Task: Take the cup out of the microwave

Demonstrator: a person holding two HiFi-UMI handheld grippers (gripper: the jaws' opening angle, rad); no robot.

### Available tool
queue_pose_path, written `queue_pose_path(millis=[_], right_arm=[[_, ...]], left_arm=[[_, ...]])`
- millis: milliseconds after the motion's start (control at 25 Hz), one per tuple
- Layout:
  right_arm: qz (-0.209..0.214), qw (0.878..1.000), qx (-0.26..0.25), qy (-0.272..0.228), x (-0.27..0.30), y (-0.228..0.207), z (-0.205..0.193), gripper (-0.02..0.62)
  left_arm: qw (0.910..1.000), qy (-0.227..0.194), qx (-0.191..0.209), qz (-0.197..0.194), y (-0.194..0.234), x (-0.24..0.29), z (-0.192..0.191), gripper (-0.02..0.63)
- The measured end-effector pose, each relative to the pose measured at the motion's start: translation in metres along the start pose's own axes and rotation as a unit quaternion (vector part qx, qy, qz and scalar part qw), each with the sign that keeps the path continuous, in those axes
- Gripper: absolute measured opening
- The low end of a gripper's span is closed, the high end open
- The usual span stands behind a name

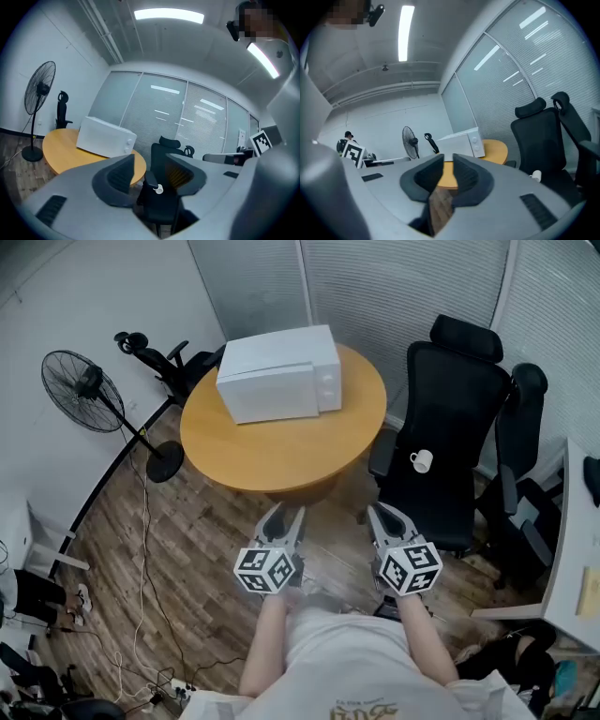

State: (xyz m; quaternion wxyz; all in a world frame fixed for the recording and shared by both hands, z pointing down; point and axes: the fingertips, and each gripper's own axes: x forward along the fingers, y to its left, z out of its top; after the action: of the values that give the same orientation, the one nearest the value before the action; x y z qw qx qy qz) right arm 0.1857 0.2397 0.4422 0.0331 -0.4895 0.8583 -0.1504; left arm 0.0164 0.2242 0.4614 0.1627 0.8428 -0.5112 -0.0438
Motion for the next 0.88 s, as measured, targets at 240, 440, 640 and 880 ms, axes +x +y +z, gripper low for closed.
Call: queue_pose_path(millis=[240, 440, 640, 880], right_arm=[[0.001, 1.0, -0.007, 0.018, -0.003, 0.005, -0.004, 0.221], [-0.011, 1.0, 0.007, 0.022, 0.001, -0.003, -0.011, 0.221], [-0.019, 0.999, 0.012, 0.027, 0.014, -0.018, -0.01, 0.213], [-0.024, 0.999, 0.026, 0.039, 0.059, -0.049, -0.013, 0.213]], left_arm=[[0.9999, 0.0, 0.014, 0.0, -0.006, -0.004, 0.006, 0.285], [0.9999, -0.002, 0.012, 0.006, 0.004, -0.004, 0.005, 0.285], [0.9999, 0.001, 0.005, 0.013, 0.018, 0.012, 0.008, 0.284], [0.9994, 0.023, 0.022, 0.012, 0.039, 0.059, 0.005, 0.282]])
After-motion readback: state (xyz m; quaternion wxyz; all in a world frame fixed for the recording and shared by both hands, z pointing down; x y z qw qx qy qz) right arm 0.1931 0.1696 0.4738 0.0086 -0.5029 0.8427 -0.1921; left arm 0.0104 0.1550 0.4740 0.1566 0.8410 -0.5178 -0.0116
